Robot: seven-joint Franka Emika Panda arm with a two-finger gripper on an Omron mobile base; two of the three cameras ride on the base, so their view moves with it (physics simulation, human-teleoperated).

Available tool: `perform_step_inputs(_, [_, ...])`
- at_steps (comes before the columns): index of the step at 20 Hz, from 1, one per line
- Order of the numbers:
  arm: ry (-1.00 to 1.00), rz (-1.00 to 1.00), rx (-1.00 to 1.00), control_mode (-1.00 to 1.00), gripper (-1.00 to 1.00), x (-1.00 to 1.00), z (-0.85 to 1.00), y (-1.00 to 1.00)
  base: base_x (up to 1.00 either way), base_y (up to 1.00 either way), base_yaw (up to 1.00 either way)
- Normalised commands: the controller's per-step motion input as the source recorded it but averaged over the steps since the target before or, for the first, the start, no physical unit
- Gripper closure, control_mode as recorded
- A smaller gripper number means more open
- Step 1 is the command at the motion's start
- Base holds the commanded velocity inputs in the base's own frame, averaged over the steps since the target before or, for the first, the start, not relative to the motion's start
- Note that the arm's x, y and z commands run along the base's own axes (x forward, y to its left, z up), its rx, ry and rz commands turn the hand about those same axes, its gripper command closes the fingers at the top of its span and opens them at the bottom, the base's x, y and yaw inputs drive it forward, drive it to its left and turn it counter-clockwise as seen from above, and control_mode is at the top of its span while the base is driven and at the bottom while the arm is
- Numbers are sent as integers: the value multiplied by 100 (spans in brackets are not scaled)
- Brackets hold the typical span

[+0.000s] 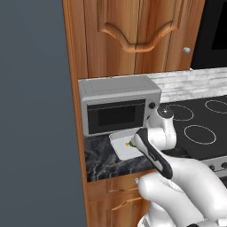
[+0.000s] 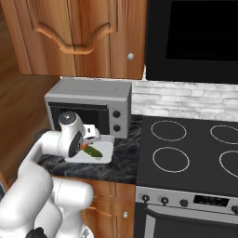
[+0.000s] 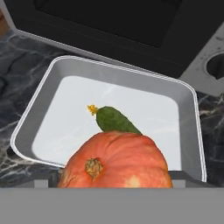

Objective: Take the cucumber and squash out of the freezer and place them in the tupperware container on the counter. Then put the tupperware containing the vegetables back in the freezer.

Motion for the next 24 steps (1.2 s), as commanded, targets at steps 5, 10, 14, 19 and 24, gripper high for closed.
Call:
perform_step_inputs(5, [4, 0, 0, -100, 100, 26, -41, 0, 0, 0, 0])
perform_step_inputs(10, [-1, 0, 0, -100, 100, 20, -47, 0, 0, 0, 0])
perform_step_inputs(14, [1, 0, 0, -100, 100, 18, -28, 0, 0, 0, 0])
perform_step_inputs(19, [0, 0, 0, -100, 100, 3, -21, 0, 0, 0, 0])
perform_step_inputs(24, [1, 0, 0, -100, 100, 11, -10, 5, 0, 0, 0])
